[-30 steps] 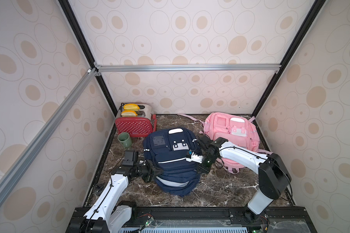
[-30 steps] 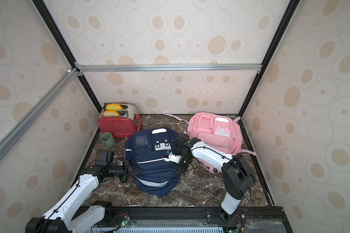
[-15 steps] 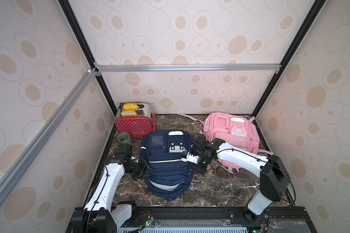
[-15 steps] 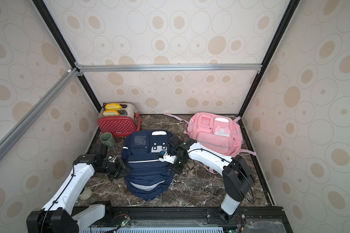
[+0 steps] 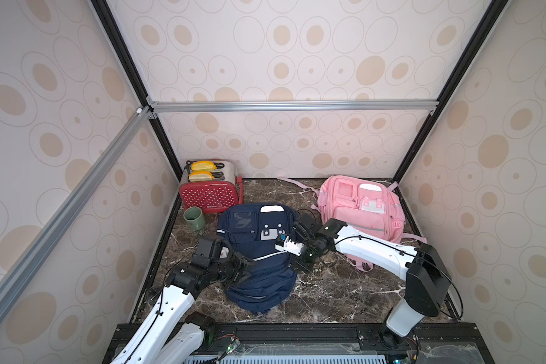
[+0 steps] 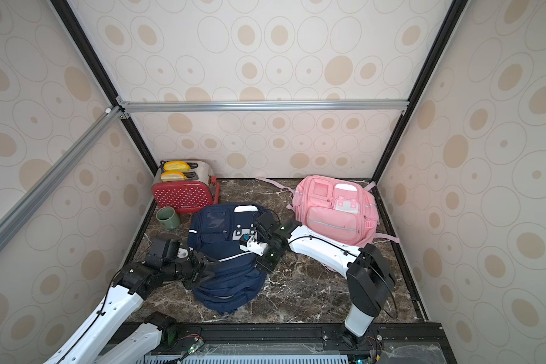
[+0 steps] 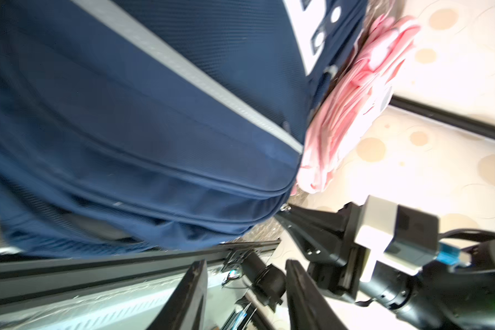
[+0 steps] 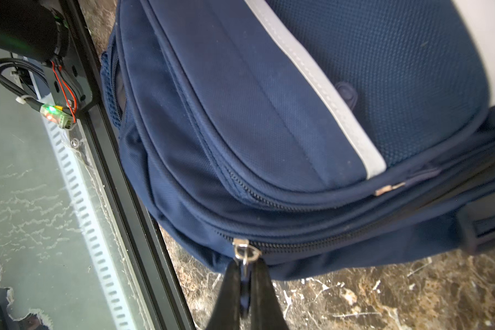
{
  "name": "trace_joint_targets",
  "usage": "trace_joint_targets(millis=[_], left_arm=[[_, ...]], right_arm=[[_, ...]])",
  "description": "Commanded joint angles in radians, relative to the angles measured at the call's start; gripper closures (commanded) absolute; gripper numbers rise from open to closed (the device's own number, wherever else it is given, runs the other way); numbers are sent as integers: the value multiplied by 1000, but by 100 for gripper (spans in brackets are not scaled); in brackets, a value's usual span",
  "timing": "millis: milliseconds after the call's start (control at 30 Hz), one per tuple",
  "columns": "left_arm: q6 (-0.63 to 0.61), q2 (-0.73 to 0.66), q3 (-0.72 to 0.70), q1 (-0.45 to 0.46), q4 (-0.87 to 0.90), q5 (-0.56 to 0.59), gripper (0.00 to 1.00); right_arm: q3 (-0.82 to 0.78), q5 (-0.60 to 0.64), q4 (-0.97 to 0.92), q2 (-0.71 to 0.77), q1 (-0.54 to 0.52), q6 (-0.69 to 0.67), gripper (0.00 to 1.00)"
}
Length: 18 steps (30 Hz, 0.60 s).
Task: Zip up the backpack
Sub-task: Zip the zipper on the backpack.
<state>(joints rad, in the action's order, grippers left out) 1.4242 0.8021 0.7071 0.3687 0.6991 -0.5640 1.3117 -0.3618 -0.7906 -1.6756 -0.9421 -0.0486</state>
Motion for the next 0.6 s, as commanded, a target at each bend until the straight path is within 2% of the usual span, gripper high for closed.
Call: trace_joint_targets(millis=[0,167,333,567], left_arm=[[101,55,21,62,-122,62,53],[201,110,2,181,-249,88,54],[296,77,-35,255,-270,112,53],[375,17,-87,283,-263,135,51]], right_arm=[[37,4,81,-5,-15,15,100],[30,28,98,7,-20,24,100],[45,57,105,-2,-20,31,100],[64,105,117,-3,-22,46,100]])
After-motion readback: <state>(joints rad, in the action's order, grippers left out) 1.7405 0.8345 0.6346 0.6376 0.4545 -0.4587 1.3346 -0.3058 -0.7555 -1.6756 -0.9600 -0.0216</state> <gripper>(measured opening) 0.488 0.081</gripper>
